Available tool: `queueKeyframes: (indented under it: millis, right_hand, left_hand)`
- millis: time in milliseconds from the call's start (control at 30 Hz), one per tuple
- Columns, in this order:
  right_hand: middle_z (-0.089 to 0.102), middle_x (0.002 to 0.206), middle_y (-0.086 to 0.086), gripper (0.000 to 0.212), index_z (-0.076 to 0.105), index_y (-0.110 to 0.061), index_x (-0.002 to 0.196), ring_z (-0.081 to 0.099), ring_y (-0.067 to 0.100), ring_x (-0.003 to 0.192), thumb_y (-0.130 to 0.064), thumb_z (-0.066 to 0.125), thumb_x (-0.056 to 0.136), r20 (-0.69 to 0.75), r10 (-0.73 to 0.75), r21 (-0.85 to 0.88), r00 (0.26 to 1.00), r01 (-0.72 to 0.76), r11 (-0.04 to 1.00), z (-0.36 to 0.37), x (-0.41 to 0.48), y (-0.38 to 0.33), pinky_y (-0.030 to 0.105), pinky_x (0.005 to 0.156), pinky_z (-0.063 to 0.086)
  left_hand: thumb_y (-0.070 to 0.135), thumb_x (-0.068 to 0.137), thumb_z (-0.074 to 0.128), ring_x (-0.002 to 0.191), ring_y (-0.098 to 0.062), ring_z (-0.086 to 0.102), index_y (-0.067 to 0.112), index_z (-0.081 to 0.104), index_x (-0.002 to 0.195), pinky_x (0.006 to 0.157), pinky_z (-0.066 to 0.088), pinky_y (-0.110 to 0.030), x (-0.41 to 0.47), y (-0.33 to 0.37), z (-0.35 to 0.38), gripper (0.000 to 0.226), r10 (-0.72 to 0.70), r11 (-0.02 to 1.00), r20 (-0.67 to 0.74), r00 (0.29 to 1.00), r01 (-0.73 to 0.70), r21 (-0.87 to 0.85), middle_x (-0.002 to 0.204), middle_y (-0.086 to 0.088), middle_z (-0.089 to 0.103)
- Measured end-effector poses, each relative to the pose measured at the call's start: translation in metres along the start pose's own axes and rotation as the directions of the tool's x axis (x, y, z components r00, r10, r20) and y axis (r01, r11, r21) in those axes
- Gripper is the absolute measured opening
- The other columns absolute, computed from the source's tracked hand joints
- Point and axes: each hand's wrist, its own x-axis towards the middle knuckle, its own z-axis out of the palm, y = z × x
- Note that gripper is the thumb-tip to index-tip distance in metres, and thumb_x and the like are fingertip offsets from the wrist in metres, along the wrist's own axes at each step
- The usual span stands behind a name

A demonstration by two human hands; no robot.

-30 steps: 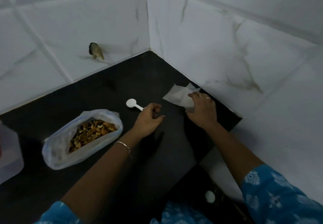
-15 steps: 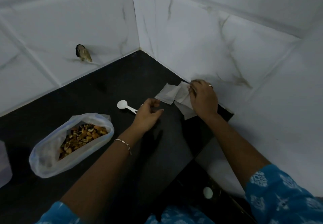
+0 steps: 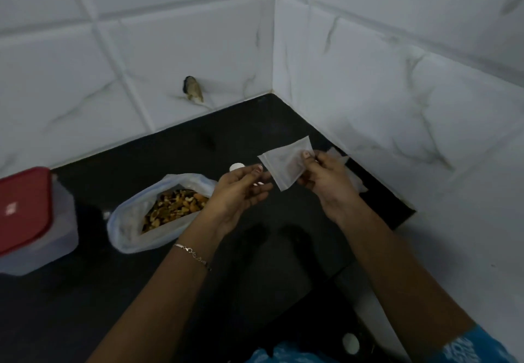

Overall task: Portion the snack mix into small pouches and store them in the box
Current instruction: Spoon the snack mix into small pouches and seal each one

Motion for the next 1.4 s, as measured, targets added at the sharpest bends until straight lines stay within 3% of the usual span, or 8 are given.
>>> queueKeyframes:
  millis: [133,300,433,600,800,1000,1267,1400]
  right_hand:
    - [0.069,0.109,0.009,0.021,0.067,-0.012,0.105,0.065,0.022,0.1,-0.027,0.055,0.097,0.133,0.068,-0.028,0.989,-0.065,0.997,0.036,-0.005,0.018,0.037,0.088,0.054]
    - [0.06,0.083,0.001,0.018,0.066,-0.014,0.095,0.055,0.008,0.072,-0.024,0.052,0.099,0.294,0.046,-0.095,0.955,-0.018,0.995,0.087,-0.019,0.029,0.023,0.066,0.05]
    - [0.06,0.067,-0.009,0.016,0.064,-0.011,0.09,0.056,0.003,0.063,-0.02,0.054,0.098,0.391,0.029,-0.137,0.92,0.027,0.99,0.123,-0.029,0.036,0.02,0.061,0.05]
    - [0.069,0.096,0.004,0.009,0.069,-0.018,0.098,0.062,0.004,0.066,-0.018,0.066,0.09,0.464,0.097,-0.138,0.88,-0.037,0.99,0.156,-0.039,0.04,0.024,0.067,0.054]
    - [0.071,0.084,0.002,0.013,0.07,-0.012,0.1,0.06,0.008,0.065,-0.007,0.067,0.088,0.537,0.148,-0.101,0.83,-0.111,0.989,0.179,-0.049,0.037,0.023,0.065,0.053]
    - [0.071,0.096,0.003,0.021,0.07,-0.02,0.108,0.063,0.011,0.079,-0.032,0.061,0.093,0.537,0.291,-0.225,0.792,-0.198,0.954,0.189,-0.058,0.038,0.026,0.065,0.053]
    - [0.066,0.075,-0.002,0.016,0.068,-0.011,0.103,0.053,0.003,0.06,-0.023,0.062,0.093,0.569,0.222,-0.358,0.792,-0.004,0.934,0.19,-0.055,0.045,0.02,0.06,0.045]
    - [0.063,0.092,-0.009,0.006,0.062,-0.023,0.097,0.06,0.005,0.086,-0.026,0.057,0.096,0.469,-0.004,-0.482,0.883,0.26,0.837,0.187,-0.05,0.051,0.02,0.073,0.047]
  left_hand:
    - [0.016,0.095,0.056,0.081,-0.016,0.071,0.01,0.067,0.096,0.08,0.058,-0.034,-0.029,-0.001,-0.033,0.012,0.013,0.999,-0.07,0.997,-0.016,-0.043,0.088,-0.004,0.075]
    - [0.018,0.095,0.055,0.084,-0.017,0.071,0.013,0.068,0.099,0.073,0.06,-0.033,-0.061,-0.003,-0.072,0.015,0.047,0.993,-0.214,0.976,-0.069,-0.096,0.095,-0.004,0.074]
    - [0.017,0.094,0.056,0.086,-0.019,0.071,0.013,0.068,0.097,0.072,0.058,-0.033,-0.09,-0.002,-0.101,0.014,0.098,0.987,-0.309,0.946,-0.132,-0.09,0.098,-0.006,0.074]
    - [0.015,0.094,0.055,0.089,-0.02,0.071,0.009,0.066,0.1,0.069,0.057,-0.031,-0.119,-0.002,-0.132,0.014,0.146,0.976,-0.407,0.902,-0.199,-0.092,0.1,-0.007,0.073]
    - [0.016,0.095,0.054,0.081,-0.017,0.071,0.008,0.063,0.1,0.065,0.057,-0.026,-0.147,0.001,-0.159,0.013,0.185,0.968,-0.522,0.833,-0.246,-0.048,0.095,-0.007,0.072]
    - [0.016,0.096,0.053,0.075,-0.014,0.071,0.007,0.062,0.102,0.063,0.057,-0.025,-0.159,0.0,-0.162,0.014,0.197,0.965,-0.557,0.807,-0.26,-0.034,0.09,-0.007,0.072]
    - [0.017,0.098,0.051,0.078,-0.015,0.068,0.005,0.062,0.101,0.06,0.055,-0.023,-0.161,-0.004,-0.165,0.016,0.18,0.979,-0.626,0.759,-0.202,0.036,0.094,-0.009,0.069]
    - [0.02,0.094,0.057,0.077,-0.016,0.07,0.004,0.065,0.101,0.064,0.058,-0.028,-0.161,-0.005,-0.165,0.019,0.191,0.981,-0.66,0.726,-0.161,0.107,0.093,-0.01,0.071]
